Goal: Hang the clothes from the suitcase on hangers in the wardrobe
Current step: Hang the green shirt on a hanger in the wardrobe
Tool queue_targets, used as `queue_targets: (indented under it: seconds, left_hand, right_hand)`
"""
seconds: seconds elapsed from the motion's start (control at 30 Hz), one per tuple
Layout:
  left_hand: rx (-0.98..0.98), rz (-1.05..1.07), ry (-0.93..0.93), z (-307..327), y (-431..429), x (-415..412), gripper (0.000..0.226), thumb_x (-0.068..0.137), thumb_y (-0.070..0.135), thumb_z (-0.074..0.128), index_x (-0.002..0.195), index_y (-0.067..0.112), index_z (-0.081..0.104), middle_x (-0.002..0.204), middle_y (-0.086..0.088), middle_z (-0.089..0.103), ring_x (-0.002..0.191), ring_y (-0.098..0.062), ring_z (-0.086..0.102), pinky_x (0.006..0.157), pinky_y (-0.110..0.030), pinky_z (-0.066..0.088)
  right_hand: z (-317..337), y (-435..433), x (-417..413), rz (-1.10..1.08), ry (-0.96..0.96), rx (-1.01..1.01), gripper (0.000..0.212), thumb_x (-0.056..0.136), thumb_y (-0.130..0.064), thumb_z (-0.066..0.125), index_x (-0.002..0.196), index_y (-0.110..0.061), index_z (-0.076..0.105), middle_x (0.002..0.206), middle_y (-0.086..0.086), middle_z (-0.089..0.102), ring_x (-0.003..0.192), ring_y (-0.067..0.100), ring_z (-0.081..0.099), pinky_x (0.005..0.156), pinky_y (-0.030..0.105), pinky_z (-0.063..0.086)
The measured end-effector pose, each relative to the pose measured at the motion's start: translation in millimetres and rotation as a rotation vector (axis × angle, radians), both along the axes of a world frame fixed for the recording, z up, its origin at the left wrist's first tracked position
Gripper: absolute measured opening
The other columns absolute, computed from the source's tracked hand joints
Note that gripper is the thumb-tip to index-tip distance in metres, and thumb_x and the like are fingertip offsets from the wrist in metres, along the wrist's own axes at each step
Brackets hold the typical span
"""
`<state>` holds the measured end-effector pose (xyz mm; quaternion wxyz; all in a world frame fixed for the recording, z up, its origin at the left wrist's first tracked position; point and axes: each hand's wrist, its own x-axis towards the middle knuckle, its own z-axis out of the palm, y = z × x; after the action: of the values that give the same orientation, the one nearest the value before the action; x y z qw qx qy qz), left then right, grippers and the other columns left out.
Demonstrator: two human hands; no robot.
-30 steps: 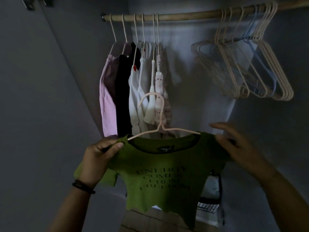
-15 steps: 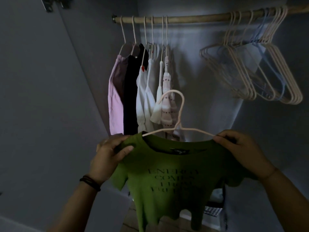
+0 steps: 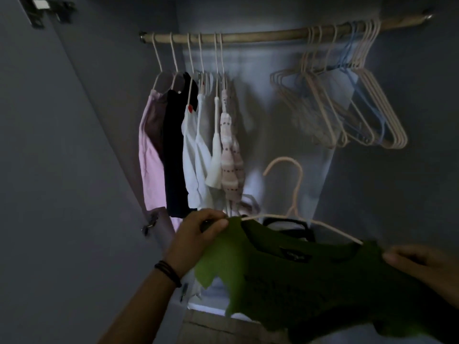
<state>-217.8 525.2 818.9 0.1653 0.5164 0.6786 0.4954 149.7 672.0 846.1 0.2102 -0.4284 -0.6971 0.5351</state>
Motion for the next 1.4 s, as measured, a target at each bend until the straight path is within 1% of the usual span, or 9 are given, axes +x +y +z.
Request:
queue_targets:
  seconds: [0.07,0.23,0.3,0.4,0.53,0.7,0.87,1.17,1.4]
  left_hand:
    - [0.019,-0.016,0.005,-10.9,12.6,20.8,0.015,0.079,0.045,0.062,0.090,0.036,0.064,0.093,0.015,0.066,0.093,0.006,0.057,0.083,-0.008,0.039]
    - [-0.046,-0.226,-0.304,-15.3,47.0,72.7,0.018,0.093,0.027,0.054,0.087,0.019,0.068,0.080,0.004,0.070,0.080,-0.002,0.065,0.077,-0.018,0.048]
    - [-0.114,-0.347,-0.499,-9.5,60.9,102.6,0.023,0.094,0.027,0.052,0.088,0.013,0.069,0.074,0.001,0.071,0.073,-0.007,0.066,0.074,-0.020,0.052]
    - [-0.245,-0.457,-0.585,-1.1,80.1,147.6,0.022,0.097,0.026,0.047,0.090,0.019,0.067,0.082,0.006,0.070,0.081,-0.007,0.065,0.082,-0.023,0.051]
    - [-0.164,-0.407,-0.602,17.4,103.5,169.3,0.012,0.092,0.024,0.059,0.084,0.023,0.067,0.089,0.001,0.068,0.083,-0.005,0.062,0.084,-0.026,0.050]
    - [-0.074,-0.345,-0.599,53.0,129.2,144.0,0.016,0.090,0.017,0.061,0.103,0.009,0.069,0.096,-0.001,0.068,0.092,-0.010,0.062,0.083,-0.020,0.051]
    - [-0.045,-0.312,-0.553,98.5,165.0,96.6,0.017,0.092,0.023,0.058,0.079,0.014,0.063,0.082,-0.002,0.060,0.085,-0.017,0.057,0.083,-0.029,0.049]
    - [0.014,-0.191,-0.668,170.9,231.5,27.2,0.017,0.097,0.023,0.051,0.108,0.019,0.063,0.105,0.004,0.060,0.093,-0.013,0.055,0.072,-0.024,0.045]
    - [0.014,-0.096,-0.666,197.3,267.5,-10.9,0.014,0.099,0.020,0.048,0.088,0.017,0.057,0.084,-0.002,0.055,0.076,-0.014,0.052,0.064,-0.026,0.044]
  right_hand:
    - [-3.0,-14.3,15.5,-0.070,-0.033,-0.024,0.020,0.077,-0.029,0.070,0.062,-0.017,0.075,0.071,0.017,0.071,0.065,0.022,0.070,0.055,0.017,0.051]
    - [-12.2,-38.9,34.6,-0.194,-0.148,0.033,0.091,0.028,-0.090,0.064,0.068,-0.008,0.071,0.078,0.023,0.066,0.069,0.022,0.068,0.061,0.020,0.045]
    - [-10.3,-46.1,24.0,-0.238,-0.101,0.046,0.078,0.036,-0.087,0.066,0.067,-0.015,0.074,0.074,0.012,0.070,0.065,0.011,0.065,0.060,0.016,0.044]
    - [-10.5,-53.0,-8.5,-0.255,-0.043,0.067,0.021,0.081,-0.031,0.069,0.065,-0.019,0.075,0.071,0.002,0.073,0.069,0.012,0.068,0.062,0.019,0.047]
    - [-11.0,-42.7,-48.2,-0.336,0.007,0.192,0.026,0.089,-0.022,0.059,0.075,-0.003,0.069,0.073,0.013,0.067,0.070,0.022,0.062,0.066,0.032,0.043]
    - [11.7,-27.6,-87.3,-0.326,0.192,0.126,0.016,0.088,-0.016,0.061,0.075,-0.006,0.061,0.067,0.004,0.064,0.062,0.009,0.061,0.052,0.015,0.044]
    - [47.6,-12.6,-113.5,-0.252,0.285,0.141,0.012,0.089,-0.019,0.059,0.087,-0.013,0.068,0.079,0.002,0.070,0.072,0.006,0.067,0.054,0.010,0.047]
    - [102.2,45.8,-201.9,-0.280,0.566,0.220,0.035,0.090,-0.038,0.051,0.086,-0.008,0.068,0.090,0.028,0.062,0.089,0.046,0.059,0.083,0.057,0.050]
    - [111.9,90.3,-262.3,-0.272,0.608,0.304,0.047,0.096,-0.035,0.048,0.081,0.009,0.051,0.077,0.036,0.043,0.061,0.024,0.039,0.058,0.035,0.030]
